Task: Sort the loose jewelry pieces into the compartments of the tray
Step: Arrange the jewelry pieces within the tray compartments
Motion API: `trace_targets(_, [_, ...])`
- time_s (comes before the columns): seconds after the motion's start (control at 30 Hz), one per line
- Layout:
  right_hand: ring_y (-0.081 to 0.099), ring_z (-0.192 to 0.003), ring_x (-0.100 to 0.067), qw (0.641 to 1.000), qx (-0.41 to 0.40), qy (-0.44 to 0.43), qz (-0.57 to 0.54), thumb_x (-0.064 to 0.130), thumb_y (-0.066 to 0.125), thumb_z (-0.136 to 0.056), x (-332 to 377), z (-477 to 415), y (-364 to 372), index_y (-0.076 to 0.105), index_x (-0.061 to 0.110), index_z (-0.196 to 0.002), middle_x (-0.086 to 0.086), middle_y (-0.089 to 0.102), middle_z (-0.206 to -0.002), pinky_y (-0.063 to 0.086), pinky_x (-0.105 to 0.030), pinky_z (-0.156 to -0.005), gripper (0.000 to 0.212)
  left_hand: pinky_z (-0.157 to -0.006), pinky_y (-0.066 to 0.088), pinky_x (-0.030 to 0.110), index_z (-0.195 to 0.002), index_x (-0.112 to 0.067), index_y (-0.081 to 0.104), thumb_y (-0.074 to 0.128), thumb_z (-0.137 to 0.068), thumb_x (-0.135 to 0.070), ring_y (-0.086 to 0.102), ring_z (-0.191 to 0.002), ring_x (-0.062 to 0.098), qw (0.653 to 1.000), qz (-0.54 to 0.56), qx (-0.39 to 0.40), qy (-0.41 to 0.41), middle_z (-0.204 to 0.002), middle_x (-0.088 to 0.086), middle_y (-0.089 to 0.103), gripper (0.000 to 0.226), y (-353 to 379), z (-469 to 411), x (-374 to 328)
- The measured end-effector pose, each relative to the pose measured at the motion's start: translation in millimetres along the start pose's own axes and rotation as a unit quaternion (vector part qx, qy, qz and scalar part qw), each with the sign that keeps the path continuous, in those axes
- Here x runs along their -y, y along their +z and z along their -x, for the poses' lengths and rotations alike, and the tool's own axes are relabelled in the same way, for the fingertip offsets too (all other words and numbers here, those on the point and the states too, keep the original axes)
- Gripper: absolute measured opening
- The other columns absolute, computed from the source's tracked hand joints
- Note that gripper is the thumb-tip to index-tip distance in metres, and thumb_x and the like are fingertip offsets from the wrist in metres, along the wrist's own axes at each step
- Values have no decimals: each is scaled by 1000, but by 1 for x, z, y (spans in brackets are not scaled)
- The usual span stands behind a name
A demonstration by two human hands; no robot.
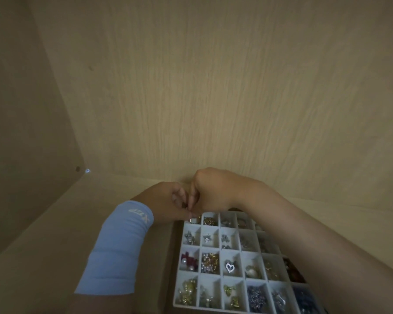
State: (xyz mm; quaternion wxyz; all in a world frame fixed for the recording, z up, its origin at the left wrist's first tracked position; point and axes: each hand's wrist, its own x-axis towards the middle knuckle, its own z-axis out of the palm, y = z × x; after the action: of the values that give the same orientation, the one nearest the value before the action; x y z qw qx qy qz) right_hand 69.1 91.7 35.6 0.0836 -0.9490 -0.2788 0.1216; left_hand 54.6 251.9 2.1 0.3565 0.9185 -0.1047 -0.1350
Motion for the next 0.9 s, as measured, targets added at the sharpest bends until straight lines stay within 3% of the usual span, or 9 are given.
trace_targets(0.2, [65, -84, -5, 997, -66, -19, 31, 31, 78, -81, -2, 6, 10, 79, 29, -90, 14, 74, -90, 54, -28, -76, 10, -74, 45, 23, -90, -21, 60, 85, -72, -31, 55, -74, 8, 1000, -6, -2, 6, -85, -4, 60, 32, 4, -5, 3])
trace_targets(0.4, [65, -91, -3, 997, -25, -9, -70, 31, 69, -91, -17, 18, 12, 79, 30, -101, 15, 75, -99, 54, -31, -90, 14, -82, 49, 25, -85, -33, 61, 78, -77, -30, 61, -89, 9, 999, -28, -31, 20, -94, -9, 64, 19, 9, -8, 3])
trace_targets(0.57, [63, -80, 11, 982, -124, 1, -145, 25, 70, -92, -45, 47, -5, 79, 28, -96, 23, 72, -85, 45, -6, -73, 11, -76, 48, 18, -84, -35, 65, 68, -79, -20, 60, -85, 5, 992, -39, -87, 77, -94, -11, 60, 16, 12, -10, -15])
trace_targets(0.77, [60, -67, 18, 973, -142, 62, -172, 21, 71, -91, -90, 110, -14, 78, 29, -91, 39, 64, -69, 40, 0, -60, 11, -81, 50, 23, -86, -34, 68, 64, -83, -21, 57, -77, -3, 984, -35, -98, 146, -90, -17, 59, 14, 34, -5, -51])
trace_targets(0.9, [59, -66, 18, 971, -139, 110, -162, 20, 72, -90, -118, 153, -9, 78, 26, -91, 24, 68, -75, 41, -2, -56, 9, -77, 49, 18, -83, -35, 69, 65, -84, -21, 57, -73, -4, 980, -25, -66, 185, -77, -26, 58, 15, 63, 1, -83])
